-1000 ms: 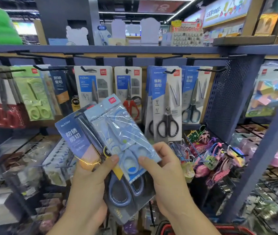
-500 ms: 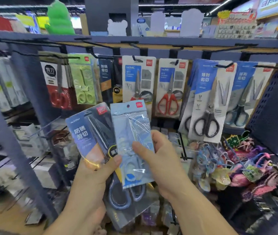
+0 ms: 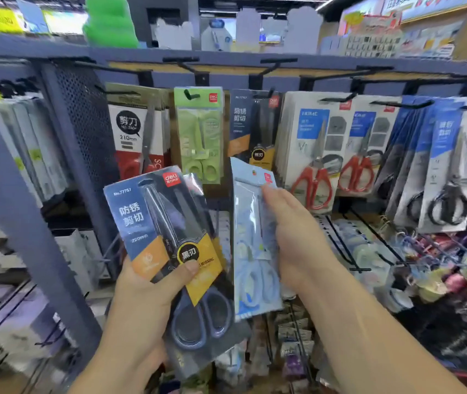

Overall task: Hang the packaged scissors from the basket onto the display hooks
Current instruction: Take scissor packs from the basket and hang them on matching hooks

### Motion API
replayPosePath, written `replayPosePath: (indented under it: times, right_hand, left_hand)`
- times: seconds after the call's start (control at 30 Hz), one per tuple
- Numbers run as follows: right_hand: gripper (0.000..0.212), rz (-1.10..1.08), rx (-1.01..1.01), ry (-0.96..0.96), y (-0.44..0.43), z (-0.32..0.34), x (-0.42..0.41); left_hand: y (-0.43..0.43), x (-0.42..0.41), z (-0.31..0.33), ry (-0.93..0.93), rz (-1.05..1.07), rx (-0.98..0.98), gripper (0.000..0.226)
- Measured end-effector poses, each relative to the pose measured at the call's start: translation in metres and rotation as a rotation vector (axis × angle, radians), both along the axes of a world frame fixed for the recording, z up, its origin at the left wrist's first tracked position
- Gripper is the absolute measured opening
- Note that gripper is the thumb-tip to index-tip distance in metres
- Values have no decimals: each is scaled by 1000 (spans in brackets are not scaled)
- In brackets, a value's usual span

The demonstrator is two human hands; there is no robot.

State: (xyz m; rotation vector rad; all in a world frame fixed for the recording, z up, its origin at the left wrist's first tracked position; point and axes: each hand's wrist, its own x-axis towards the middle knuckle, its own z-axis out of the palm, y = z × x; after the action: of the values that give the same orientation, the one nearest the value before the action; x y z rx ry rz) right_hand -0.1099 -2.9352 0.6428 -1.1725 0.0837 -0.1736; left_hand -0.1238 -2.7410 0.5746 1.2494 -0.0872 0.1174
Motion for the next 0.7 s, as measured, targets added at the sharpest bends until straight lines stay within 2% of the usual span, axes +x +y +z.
replayPosePath:
  times: [0.1,0.2,0.27,0.37,0.43,0.7]
  right_hand:
    - [19,-53,-67,-63,20,13,14]
    - [24,-135,-258,-121,36,30,28]
    - [16,-199,-401,-177,44,43,39]
    - [40,-270,-503,-298,55,63,53]
    - [47,-326,-536,-376,60,74,63]
    - [43,-411,-509,-537,74,82,85]
  left_hand:
    - [33,12,4,10,-16,7,60]
    - [59,20,7,15,-9,4,63]
    - [70,25,9,-5,4,15,59]
    - [80,33,13,-24,16,15,61]
    - [84,38,15,-27,28,12,64]
    - [84,54,27,-41,110,-5,67]
